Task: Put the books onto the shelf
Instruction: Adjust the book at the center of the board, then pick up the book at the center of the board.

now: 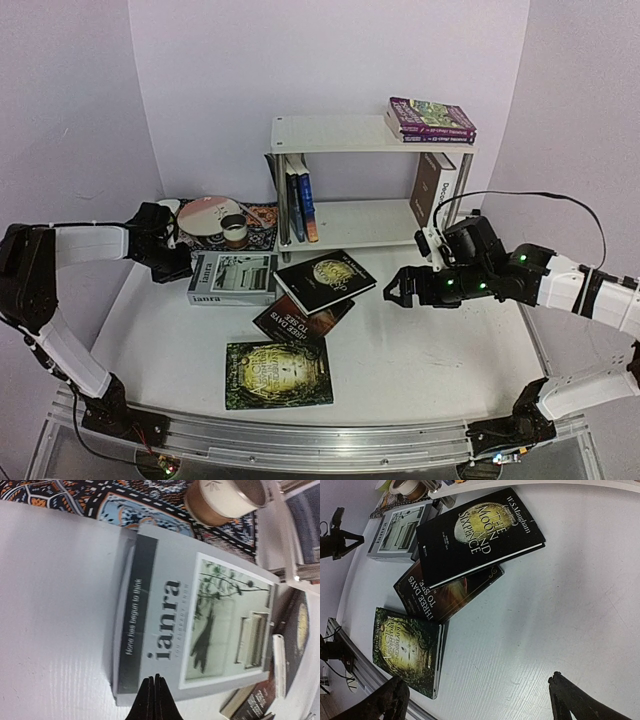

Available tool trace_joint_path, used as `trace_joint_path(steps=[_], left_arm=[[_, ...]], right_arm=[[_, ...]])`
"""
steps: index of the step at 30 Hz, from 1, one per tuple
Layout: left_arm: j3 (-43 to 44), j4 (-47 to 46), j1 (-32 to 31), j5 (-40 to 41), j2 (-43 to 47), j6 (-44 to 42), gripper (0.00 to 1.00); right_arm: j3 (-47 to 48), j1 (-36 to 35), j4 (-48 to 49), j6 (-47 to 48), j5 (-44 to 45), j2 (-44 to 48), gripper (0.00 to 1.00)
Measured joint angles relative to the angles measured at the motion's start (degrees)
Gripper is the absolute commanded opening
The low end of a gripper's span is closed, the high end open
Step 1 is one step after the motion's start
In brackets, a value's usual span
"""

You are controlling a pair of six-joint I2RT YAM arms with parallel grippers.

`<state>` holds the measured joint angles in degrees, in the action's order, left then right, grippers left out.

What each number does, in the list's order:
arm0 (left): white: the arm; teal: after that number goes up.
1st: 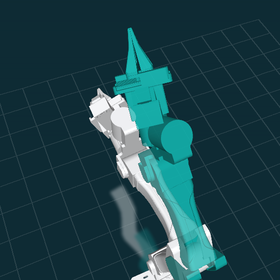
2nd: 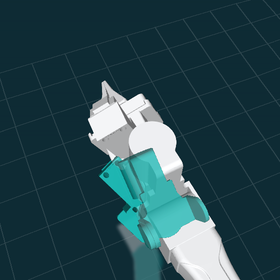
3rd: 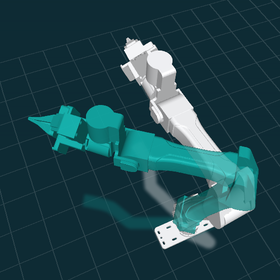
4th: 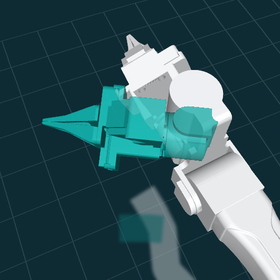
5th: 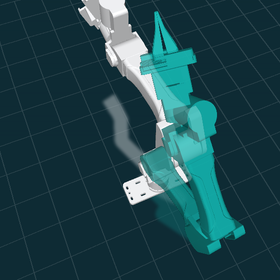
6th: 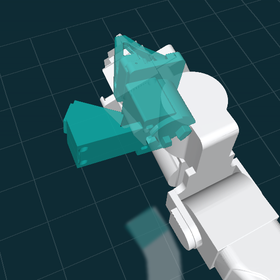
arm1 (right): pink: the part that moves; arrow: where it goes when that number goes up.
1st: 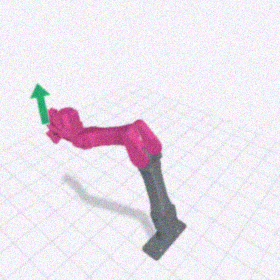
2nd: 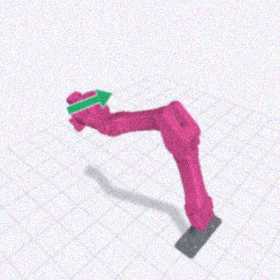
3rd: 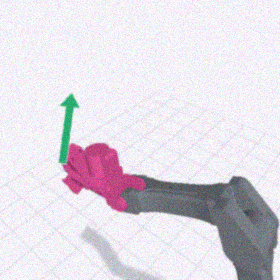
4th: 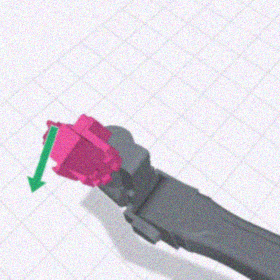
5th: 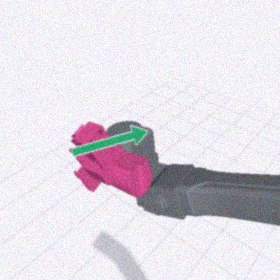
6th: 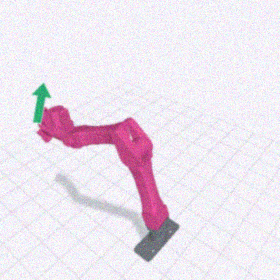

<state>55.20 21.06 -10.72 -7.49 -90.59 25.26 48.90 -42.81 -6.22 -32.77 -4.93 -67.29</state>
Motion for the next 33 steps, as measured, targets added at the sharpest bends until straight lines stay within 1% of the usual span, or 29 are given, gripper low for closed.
trace_joint_path(steps=[4,5,7,9,11,12,14,18,23,26,28,33], left_arm=[[-1.38,0.02,-0.02,-7.19,5.86,0.33,0.01],[-1.62,-0.02,-0.07,-9.38,7.17,0.55,0.04],[-2.05,0.0,-0.11,-12.98,9.57,1.14,0.19],[-2.51,0.48,-0.24,-14.49,11.85,1.84,0.45],[-3.21,1.09,-0.24,-14.45,13.86,1.73,0.64],[-3.58,1.36,-0.2,-14.27,14.56,1.53,0.71],[-3.98,1.51,-0.07,-13.88,14.75,0.72,0.8],[-3.76,0.63,1.14,-14.05,9.86,-0.74,0.81],[-3.52,-3.1,5.27,-16.52,-0.52,-1.86,0.79],[-2.36,-4.5,7.02,-17.51,-4.83,-2.8,0.73],[-0.96,-5.18,7.48,-18.51,-7.13,-3.08,0.67],[2.69,-7.17,8.52,-23.37,-12.41,-3.06,0.55]], right_arm=[[0.0,0.0,0.0,0.0,-0.07,0.0,0.98],[0.0,0.0,0.0,-0.02,-0.22,0.0,0.98],[0.0,0.0,0.0,-0.04,-0.44,0.0,0.98],[0.0,0.0,0.0,-0.04,-0.83,0.0,0.98],[0.0,0.0,0.0,-0.09,-1.25,0.0,0.98],[0.0,0.0,0.02,-0.11,-1.4,0.0,0.98],[0.0,0.0,0.02,-0.22,-1.68,0.0,0.98],[0.0,0.0,0.0,-0.24,-2.12,0.0,0.98],[1.79,0.0,-1.09,0.0,-3.02,0.0,0.98],[2.93,0.0,-1.18,0.02,-3.69,-0.02,0.98],[3.37,0.0,-1.27,0.04,-4.17,-0.02,0.98],[3.63,0.0,-1.49,0.22,-4.9,-0.2,0.98]])
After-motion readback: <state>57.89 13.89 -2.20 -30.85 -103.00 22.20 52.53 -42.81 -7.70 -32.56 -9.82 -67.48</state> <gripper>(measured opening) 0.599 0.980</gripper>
